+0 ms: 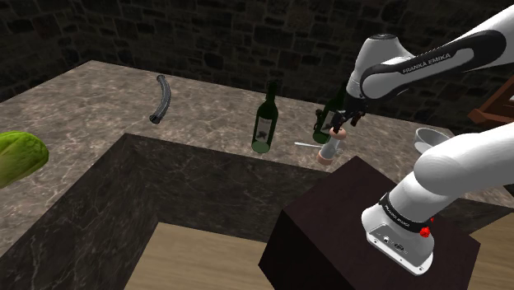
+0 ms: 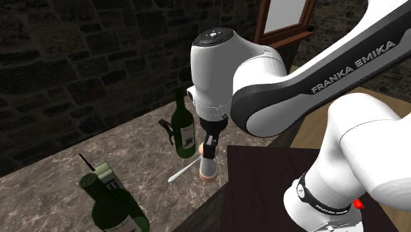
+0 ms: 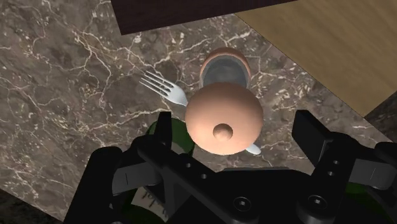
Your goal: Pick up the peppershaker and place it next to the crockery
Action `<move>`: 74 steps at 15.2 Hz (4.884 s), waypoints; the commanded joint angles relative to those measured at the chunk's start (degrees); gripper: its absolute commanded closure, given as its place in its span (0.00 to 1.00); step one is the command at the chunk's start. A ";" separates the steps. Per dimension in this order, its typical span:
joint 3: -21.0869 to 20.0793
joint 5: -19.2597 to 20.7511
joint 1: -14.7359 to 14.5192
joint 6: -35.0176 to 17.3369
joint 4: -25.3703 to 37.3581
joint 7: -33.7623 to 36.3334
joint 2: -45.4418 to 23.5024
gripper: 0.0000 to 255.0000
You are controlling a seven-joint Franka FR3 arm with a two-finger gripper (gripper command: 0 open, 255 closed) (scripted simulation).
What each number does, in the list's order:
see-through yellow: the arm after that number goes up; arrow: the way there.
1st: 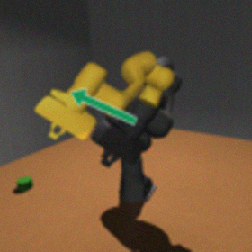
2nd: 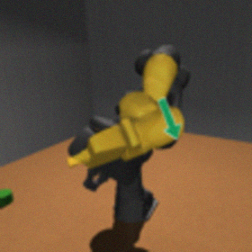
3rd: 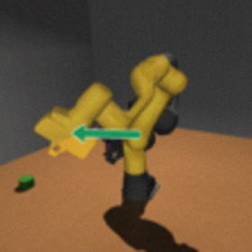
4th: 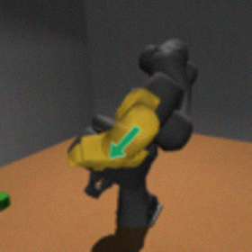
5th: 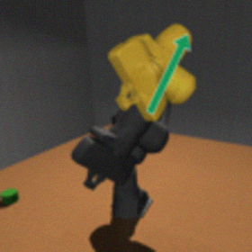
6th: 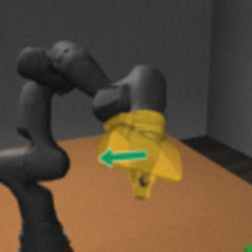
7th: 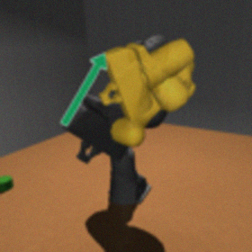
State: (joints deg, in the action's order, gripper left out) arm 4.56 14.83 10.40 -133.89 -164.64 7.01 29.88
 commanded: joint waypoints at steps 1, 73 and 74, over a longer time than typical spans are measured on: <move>0.08 0.75 0.50 -2.39 -0.78 0.42 -1.52 0.00; -1.34 -4.10 -1.13 36.48 25.10 -6.21 11.88 1.00; -1.37 -4.13 -1.14 36.90 25.55 -6.27 11.84 1.00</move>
State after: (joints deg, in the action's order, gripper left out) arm 3.18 10.71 9.25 -97.47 -139.68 0.86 41.83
